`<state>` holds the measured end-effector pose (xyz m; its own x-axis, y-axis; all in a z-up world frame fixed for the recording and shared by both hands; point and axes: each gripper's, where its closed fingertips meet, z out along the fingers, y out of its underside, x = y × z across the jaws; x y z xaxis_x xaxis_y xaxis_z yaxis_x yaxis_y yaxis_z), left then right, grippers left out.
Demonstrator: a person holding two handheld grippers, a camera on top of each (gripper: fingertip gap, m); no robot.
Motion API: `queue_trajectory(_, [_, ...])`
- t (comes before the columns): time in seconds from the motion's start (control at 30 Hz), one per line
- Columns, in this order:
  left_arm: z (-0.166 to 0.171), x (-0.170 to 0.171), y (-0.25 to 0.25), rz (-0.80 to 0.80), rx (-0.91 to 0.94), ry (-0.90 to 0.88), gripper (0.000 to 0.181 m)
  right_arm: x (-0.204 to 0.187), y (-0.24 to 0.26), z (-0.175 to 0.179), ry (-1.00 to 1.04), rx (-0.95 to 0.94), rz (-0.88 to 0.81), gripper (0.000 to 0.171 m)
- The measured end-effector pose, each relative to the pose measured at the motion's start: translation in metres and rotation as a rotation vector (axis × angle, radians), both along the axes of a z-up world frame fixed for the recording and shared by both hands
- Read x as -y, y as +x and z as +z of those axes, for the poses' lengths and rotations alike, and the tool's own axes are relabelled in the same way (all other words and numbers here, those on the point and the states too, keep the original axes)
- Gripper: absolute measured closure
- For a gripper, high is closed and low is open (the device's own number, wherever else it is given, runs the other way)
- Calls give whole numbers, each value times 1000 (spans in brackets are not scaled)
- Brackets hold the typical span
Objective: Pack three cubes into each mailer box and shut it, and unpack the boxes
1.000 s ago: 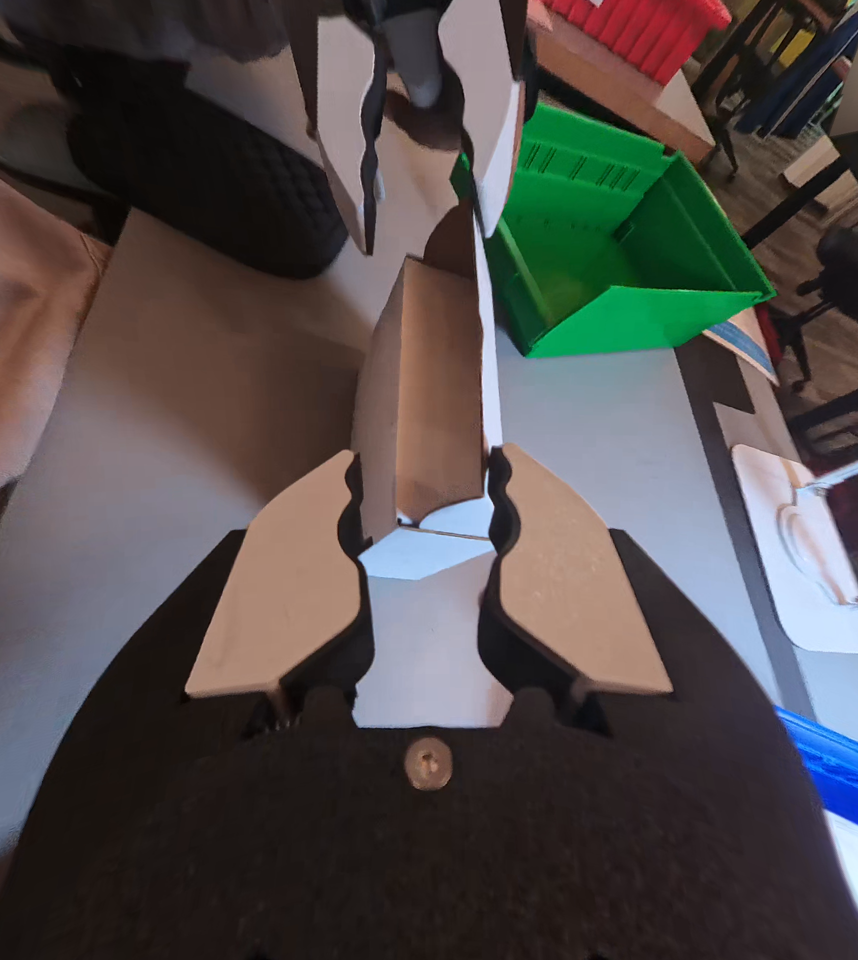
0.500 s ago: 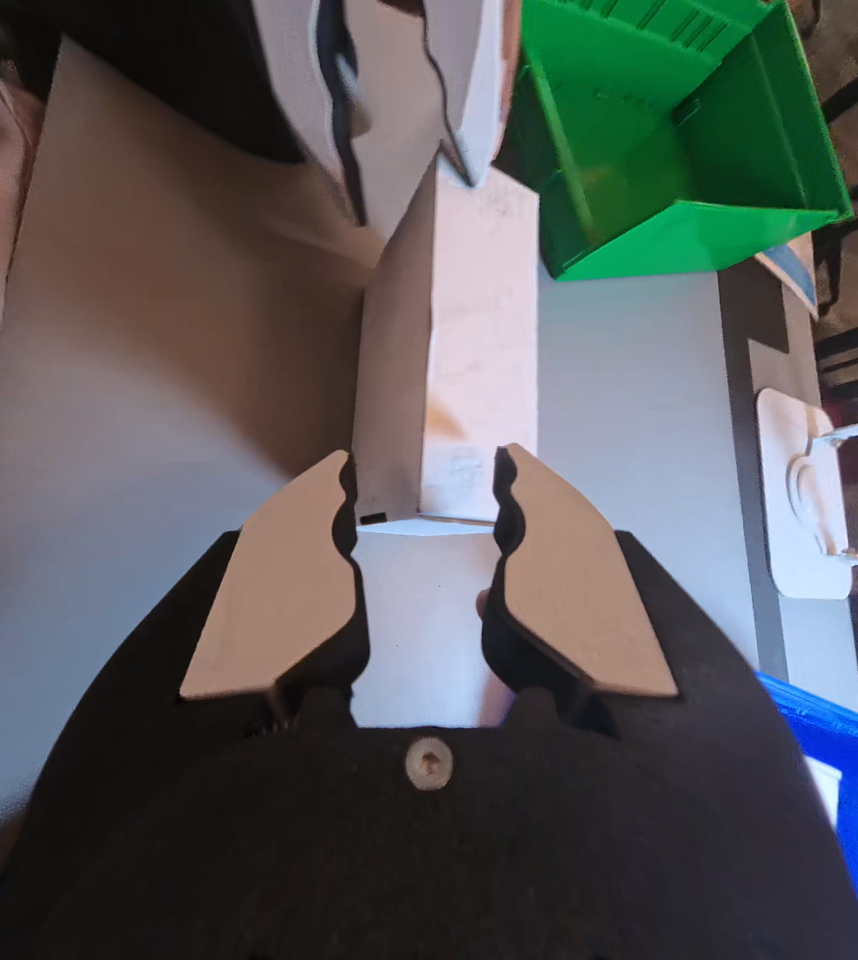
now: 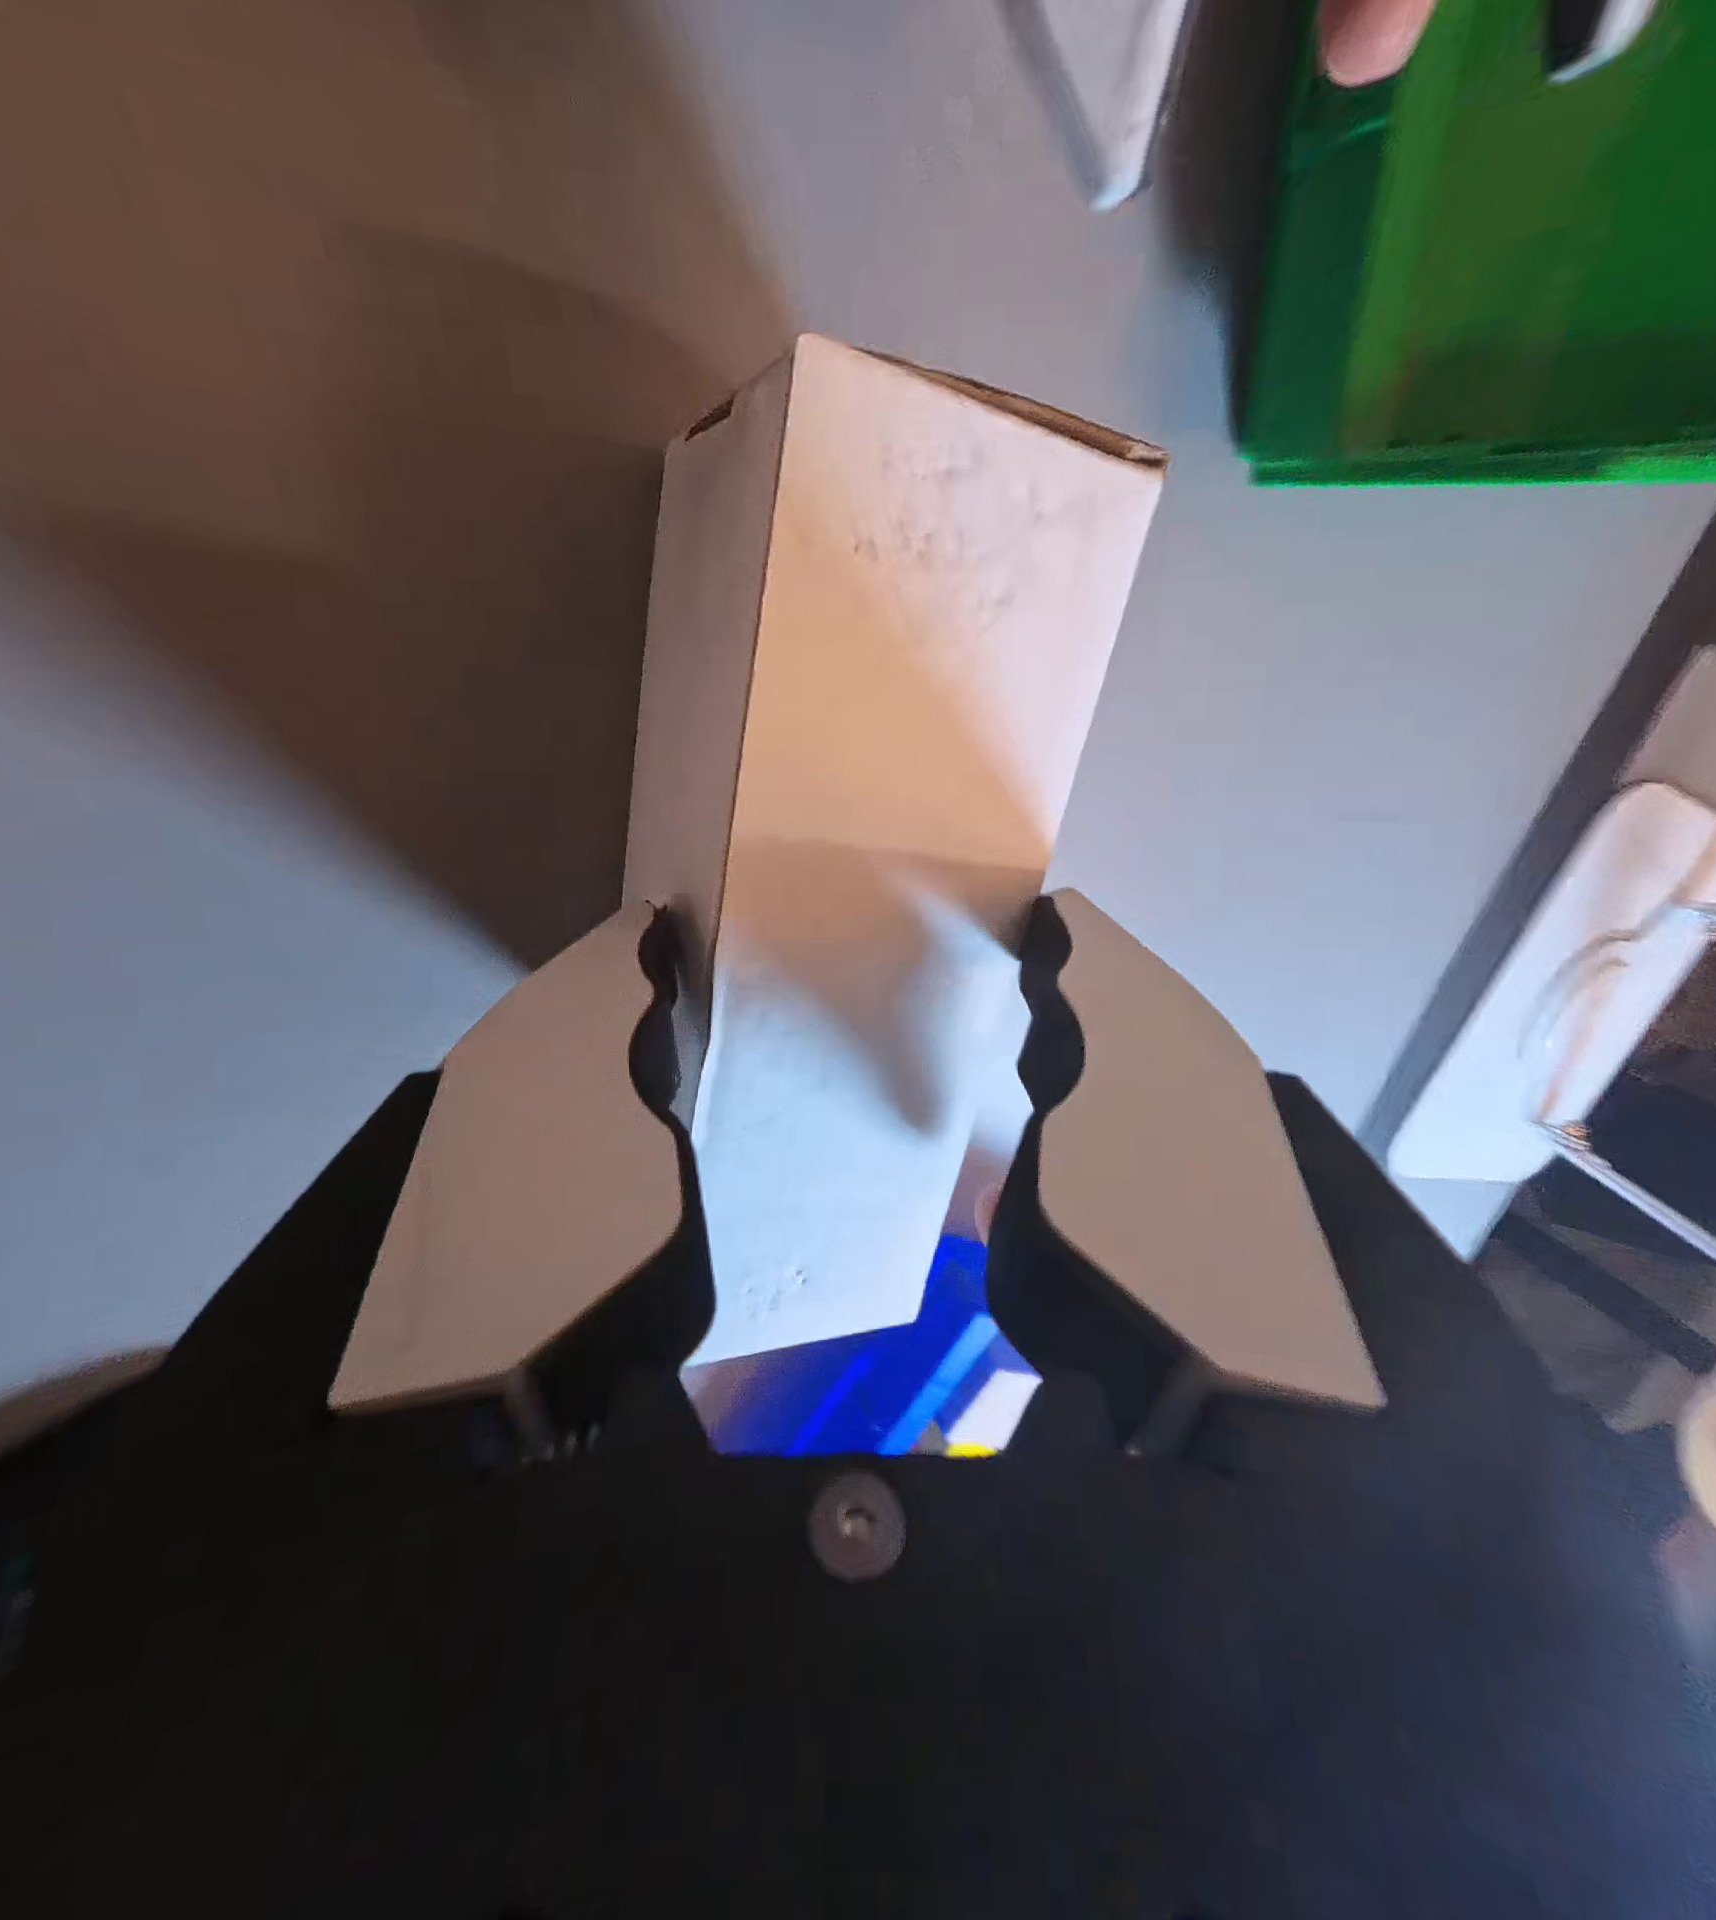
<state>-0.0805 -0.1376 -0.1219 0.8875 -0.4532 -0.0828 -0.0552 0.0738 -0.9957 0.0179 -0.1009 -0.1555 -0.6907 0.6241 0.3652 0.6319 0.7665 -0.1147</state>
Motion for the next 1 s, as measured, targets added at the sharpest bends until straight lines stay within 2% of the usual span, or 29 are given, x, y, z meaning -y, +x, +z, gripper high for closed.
queue_trajectory(0.07, [10, 0, -13, 44, 71, 29, 130, -11, 0, 30, 59, -86, -1, 106])
queue_trajectory(0.13, [16, 1, -15, 68, 61, 58, 130, -45, 2, 78, 169, -239, -74, 107])
queue_trajectory(0.23, [15, 0, -11, 86, 22, 48, 129, -135, 28, 152, 508, -406, -217, 107])
queue_trajectory(0.33, [7, -4, -14, 115, 5, 9, 130, -218, 69, 177, 701, -429, -357, 107])
queue_trajectory(0.43, [1, -7, -19, 134, 7, -14, 131, -276, 100, 162, 771, -420, -444, 107])
queue_trajectory(0.53, [-3, -10, -22, 152, -3, -22, 131, -318, 119, 142, 872, -417, -477, 107])
queue_trajectory(0.7, [-16, -15, -24, 183, -83, -53, 131, -368, 135, 78, 949, -363, -541, 106])
queue_trajectory(0.8, [-23, -18, -29, 234, -143, -72, 131, -377, 131, 30, 892, -311, -508, 108])
queue_trajectory(0.87, [-29, -20, -34, 262, -167, -110, 127, -375, 129, 6, 785, -273, -544, 90])
queue_trajectory(0.93, [-33, -22, -42, 296, -181, -163, 121, -370, 125, 9, 698, -304, -552, 84])
queue_trajectory(1.0, [-35, -23, -53, 349, -272, -194, 117, -360, 123, 23, 567, -371, -601, 84])
